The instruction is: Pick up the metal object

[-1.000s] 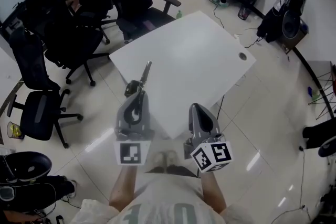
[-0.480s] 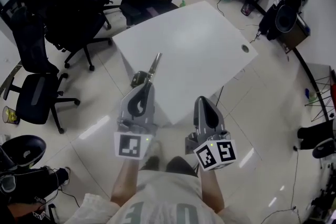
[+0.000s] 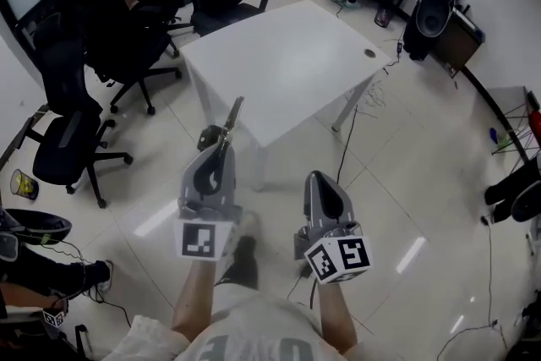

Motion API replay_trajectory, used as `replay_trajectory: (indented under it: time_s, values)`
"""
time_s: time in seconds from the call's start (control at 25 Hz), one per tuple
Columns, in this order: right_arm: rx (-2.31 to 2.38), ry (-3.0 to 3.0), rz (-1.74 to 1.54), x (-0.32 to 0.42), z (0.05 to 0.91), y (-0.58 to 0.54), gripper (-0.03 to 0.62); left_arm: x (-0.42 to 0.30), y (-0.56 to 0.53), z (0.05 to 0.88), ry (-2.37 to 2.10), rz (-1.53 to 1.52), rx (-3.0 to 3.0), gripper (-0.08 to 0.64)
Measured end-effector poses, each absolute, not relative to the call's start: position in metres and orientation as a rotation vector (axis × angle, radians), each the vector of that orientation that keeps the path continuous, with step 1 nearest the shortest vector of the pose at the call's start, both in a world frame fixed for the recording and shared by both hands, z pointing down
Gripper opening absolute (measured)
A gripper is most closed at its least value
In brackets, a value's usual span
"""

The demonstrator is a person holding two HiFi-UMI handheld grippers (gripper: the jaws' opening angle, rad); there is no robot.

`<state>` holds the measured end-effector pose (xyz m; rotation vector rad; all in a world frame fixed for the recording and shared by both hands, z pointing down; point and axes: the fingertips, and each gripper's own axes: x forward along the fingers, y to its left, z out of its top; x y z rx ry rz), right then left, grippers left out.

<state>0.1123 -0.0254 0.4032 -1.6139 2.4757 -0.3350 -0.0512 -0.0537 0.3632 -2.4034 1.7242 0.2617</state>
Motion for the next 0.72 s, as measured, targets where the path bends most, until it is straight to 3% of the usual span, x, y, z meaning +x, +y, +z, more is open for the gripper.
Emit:
replay_trajectory:
  time_s: [0.16, 0.36, 0.72]
  values:
    - [-1.605, 2.449, -0.357, 0.138, 0.405, 0.064, 0.012, -0.033, 0.045, 0.362, 1.759, 0.268, -2.399, 0.008]
    - [-1.621, 2.534, -0.342, 0.117, 0.399, 0.151, 0.012, -0.055, 0.145, 0.364, 1.827, 0.193, -2.402, 0.008]
    - [-1.642, 2.597, -0.261, 0.060, 0.379, 0.225, 0.011, -0.089, 0.214, 0.338, 1.822, 0.322, -2.424, 0.008]
